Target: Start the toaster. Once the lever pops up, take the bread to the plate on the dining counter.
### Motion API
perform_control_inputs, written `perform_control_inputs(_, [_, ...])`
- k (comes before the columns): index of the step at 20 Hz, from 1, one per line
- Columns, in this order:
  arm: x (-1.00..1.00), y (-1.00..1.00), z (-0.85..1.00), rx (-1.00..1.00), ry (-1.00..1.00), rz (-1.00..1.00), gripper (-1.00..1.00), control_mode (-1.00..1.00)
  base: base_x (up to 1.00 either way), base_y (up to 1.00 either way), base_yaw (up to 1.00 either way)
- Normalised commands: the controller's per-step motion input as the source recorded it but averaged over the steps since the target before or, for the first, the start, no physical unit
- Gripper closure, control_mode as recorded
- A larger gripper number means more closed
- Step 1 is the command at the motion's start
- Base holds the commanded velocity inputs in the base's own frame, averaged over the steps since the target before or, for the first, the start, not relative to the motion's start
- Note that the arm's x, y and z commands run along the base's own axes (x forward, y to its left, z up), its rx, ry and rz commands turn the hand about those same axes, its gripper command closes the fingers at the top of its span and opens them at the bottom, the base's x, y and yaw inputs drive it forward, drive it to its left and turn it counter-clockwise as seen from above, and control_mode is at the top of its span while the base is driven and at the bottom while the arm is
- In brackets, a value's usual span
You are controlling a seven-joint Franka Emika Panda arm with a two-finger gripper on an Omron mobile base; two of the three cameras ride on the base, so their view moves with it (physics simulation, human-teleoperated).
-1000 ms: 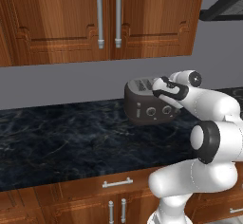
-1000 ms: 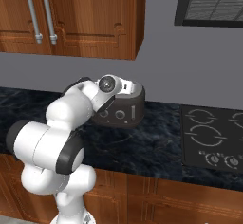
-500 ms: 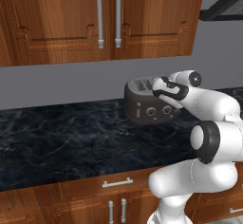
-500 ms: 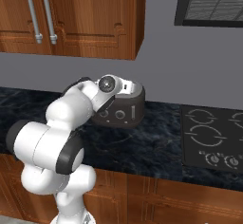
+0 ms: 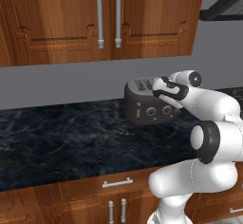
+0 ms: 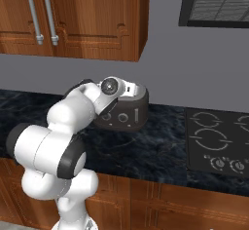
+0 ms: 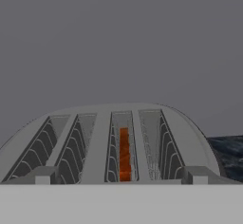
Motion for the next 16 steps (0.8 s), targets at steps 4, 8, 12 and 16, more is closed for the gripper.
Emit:
perform_control_inputs(4, [0.0, 0.0, 0.0, 0.0, 0.0, 0.0, -1.0, -1.0, 0.0, 0.0, 0.0])
perform_control_inputs(8, [0.0, 0.0, 0.0, 0.0, 0.0, 0.0, -1.0, -1.0, 0.0, 0.0, 0.0])
perform_control_inputs(12, [0.0, 0.0, 0.0, 0.0, 0.0, 0.0, -1.0, -1.0, 0.0, 0.0, 0.0])
perform_control_inputs(16, [0.0, 0.0, 0.0, 0.0, 0.0, 0.0, -1.0, -1.0, 0.0, 0.0, 0.0])
